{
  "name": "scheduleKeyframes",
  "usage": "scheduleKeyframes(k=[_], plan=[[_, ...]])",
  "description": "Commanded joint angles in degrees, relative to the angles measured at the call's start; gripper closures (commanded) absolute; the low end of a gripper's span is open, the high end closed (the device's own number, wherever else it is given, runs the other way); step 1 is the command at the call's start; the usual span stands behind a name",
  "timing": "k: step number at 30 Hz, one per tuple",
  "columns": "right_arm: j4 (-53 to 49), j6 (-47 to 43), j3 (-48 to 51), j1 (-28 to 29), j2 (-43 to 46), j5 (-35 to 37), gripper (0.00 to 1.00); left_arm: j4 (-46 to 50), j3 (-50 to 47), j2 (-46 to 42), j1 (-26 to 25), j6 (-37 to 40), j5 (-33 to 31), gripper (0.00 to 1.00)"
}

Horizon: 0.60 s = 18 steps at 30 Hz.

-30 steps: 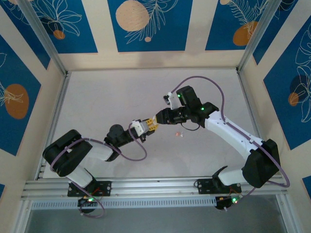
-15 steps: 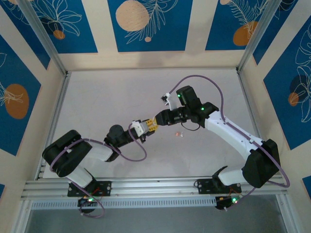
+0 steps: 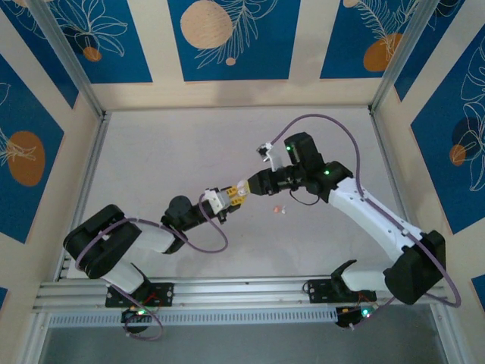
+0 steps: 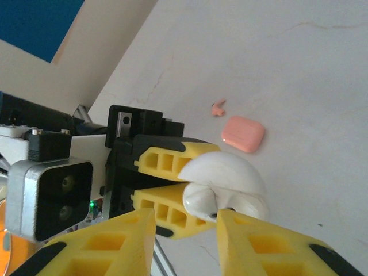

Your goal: Insert the wireless bluetooth earbuds into the charging case

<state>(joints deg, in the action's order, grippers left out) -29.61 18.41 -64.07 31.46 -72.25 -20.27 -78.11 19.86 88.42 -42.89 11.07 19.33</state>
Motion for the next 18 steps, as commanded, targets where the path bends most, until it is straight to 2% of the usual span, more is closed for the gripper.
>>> scheduleKeyframes(k=[1,8,13,18], plan=[[-7.35,0.02,-0.8,-2.82,1.03,2.03,0.65,-1.97,-1.76,-1.57,-0.72,0.33,-2.71,0.88],[-24.78,-1.76,-2.15,-8.52,-4.43,8.44,0.65,0.96,-3.68,-3.14,-0.7,1.45,-4.22,0.88],[-27.74,-1.72,-1.16,-11.48,-9.42,13.46,0.64,2.09,-3.95,-3.96,-0.73,1.59,-4.35,0.88],[-27.08,-3.95,-1.37,-12.04,-14.51,16.21,0.64,3.29,-3.7,-4.32,-0.71,1.83,-4.43,0.88]])
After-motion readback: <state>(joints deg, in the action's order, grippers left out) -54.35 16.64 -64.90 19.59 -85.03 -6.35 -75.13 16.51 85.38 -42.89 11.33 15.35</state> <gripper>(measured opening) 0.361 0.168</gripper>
